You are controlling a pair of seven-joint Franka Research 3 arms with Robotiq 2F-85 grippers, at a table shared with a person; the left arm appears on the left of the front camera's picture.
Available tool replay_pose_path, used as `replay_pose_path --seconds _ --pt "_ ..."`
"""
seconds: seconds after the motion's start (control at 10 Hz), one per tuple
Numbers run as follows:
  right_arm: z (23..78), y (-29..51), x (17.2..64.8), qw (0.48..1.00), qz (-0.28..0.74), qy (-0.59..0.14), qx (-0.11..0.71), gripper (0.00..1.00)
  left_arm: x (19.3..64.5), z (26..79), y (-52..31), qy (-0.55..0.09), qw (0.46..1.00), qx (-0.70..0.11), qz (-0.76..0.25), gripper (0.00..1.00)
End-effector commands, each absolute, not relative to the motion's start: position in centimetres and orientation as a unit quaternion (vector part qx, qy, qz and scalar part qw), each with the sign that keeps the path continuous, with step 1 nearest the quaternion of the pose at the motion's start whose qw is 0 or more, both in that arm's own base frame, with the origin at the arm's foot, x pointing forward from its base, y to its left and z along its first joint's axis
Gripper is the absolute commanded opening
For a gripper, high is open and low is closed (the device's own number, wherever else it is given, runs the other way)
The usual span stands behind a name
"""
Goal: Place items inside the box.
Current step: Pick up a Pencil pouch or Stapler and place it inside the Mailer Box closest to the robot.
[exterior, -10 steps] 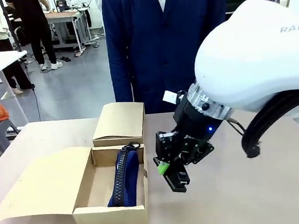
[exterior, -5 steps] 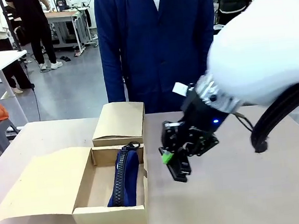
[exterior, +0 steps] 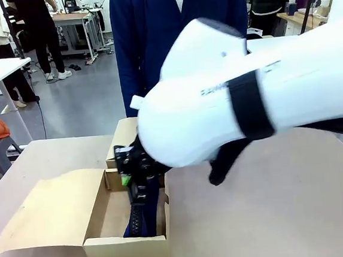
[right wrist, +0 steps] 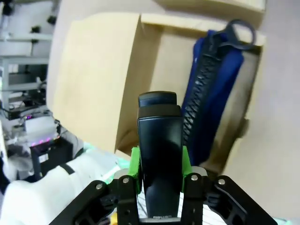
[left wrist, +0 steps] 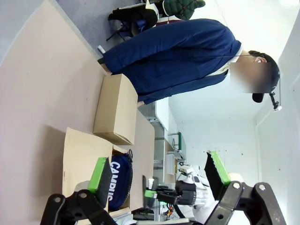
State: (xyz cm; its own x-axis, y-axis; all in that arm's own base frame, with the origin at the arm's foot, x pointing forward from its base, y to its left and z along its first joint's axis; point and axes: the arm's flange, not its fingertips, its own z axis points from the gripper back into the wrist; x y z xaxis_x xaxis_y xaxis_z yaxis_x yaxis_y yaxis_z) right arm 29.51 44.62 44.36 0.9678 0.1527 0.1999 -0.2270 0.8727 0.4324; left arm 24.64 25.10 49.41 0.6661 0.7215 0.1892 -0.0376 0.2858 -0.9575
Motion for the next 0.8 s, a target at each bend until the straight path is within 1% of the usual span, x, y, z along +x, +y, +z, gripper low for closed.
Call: replay_pose_path --seconds 0.0,0.1,0.2,0.7 --pt "42.8 49.8 30.3 0.972 0.095 -0.051 0.211 0.37 24.6 49.5 25.1 -0.326 0.731 -0.545 0.250 1.00" --pt "40.9 52.1 29.8 0.972 0.121 -0.016 0.201 0.37 24.6 49.5 25.1 -0.326 0.731 -0.545 0.250 1.00" --pt "39.8 52.9 29.9 0.977 0.120 -0.011 0.178 0.37 24.6 49.5 25.1 -0.326 0.731 -0.545 0.250 1.00" --pt "38.4 51.5 30.7 0.981 0.086 -0.019 0.171 0.37 24.6 49.5 25.1 -0.326 0.731 -0.545 0.250 1.00"
